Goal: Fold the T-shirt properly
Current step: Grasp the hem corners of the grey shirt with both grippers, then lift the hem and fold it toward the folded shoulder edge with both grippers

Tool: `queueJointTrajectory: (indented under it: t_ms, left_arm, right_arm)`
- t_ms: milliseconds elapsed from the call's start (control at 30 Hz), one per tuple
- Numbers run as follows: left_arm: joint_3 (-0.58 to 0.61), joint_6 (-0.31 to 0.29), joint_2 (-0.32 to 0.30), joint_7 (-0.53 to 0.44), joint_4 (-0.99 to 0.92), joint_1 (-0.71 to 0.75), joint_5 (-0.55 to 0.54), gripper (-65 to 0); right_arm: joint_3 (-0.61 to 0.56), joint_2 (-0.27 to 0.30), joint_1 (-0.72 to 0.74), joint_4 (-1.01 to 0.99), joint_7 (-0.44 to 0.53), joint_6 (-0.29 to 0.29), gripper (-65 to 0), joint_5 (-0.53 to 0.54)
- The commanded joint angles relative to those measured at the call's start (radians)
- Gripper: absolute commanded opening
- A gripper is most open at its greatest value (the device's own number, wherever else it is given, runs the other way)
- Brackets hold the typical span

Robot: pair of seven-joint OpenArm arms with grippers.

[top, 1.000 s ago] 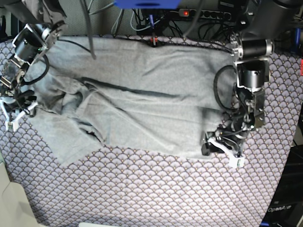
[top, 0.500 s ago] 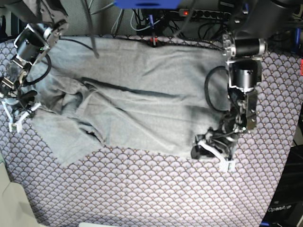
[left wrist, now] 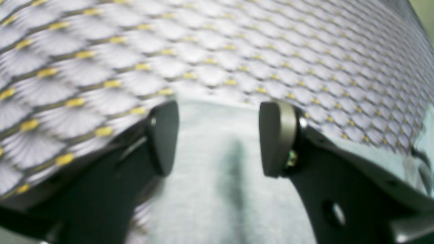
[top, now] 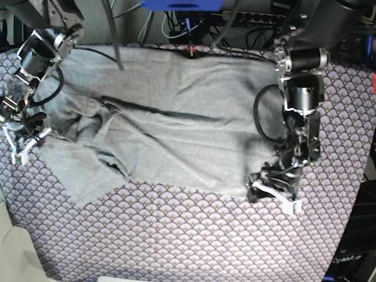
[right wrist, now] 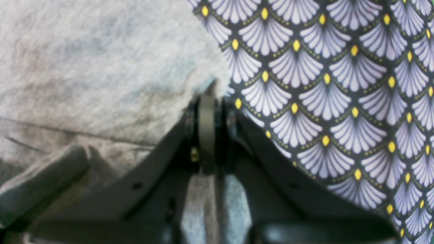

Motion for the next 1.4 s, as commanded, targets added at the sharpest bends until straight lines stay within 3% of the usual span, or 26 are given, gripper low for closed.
queueJointTrajectory:
  t_ms: [0, 267, 600, 800, 1000, 1100, 1233, 1267, 1367]
  left_arm:
    - [-0.004, -0.006, -0.002, -0.043, 0.016, -0.033, -0.013, -28.0]
    - [-0.004, -0.005, -0.004, -0.069, -0.064, -0.041, -0.012, -28.0]
    - [-0.001, -0.005, -0.004, -0.227, -0.259, -0.079, -0.010, -28.0]
    - [-0.003, -0.005, 0.007, -0.254, -0.371, -0.145, 0.120, -28.3]
    - [-0.004, -0.005, 0.030, -0.251, -0.403, -0.156, 0.157, -28.8]
    - [-0.003, -0.011, 0.030, -0.250, -0.401, -0.151, 0.157, -35.8]
    - [-0.003, -0.012, 0.026, -0.224, -0.401, -0.150, 0.157, -62.2]
    - [-0.003, -0.011, 0.026, -0.207, -0.398, -0.150, 0.157, -65.0]
    - [-0.003, -0.012, 0.024, -0.153, -0.372, -0.150, 0.157, -65.0]
  right_arm:
    - [-0.002, 0.011, 0.012, 0.010, -0.005, 0.000, -65.0, -0.006]
    - [-0.020, 0.009, -0.003, 0.010, -0.005, 0.000, -65.0, -0.006]
    - [-0.020, 0.008, -0.006, 0.010, -0.005, 0.000, -65.0, -0.006]
    - [-0.020, 0.008, -0.006, 0.010, -0.005, 0.000, -65.0, -0.006]
    - [-0.020, 0.008, -0.006, 0.010, -0.005, 0.000, -65.0, -0.006]
    - [-0.020, 0.008, -0.005, 0.010, -0.005, 0.000, -65.0, -0.006]
    - [-0.022, 0.009, -0.006, 0.010, -0.005, 0.000, -65.0, -0.006]
    - [-0.022, 0.011, -0.006, 0.010, -0.004, 0.000, -65.0, -0.006]
    - [-0.022, 0.013, -0.005, 0.012, -0.002, 0.000, -65.0, -0.006]
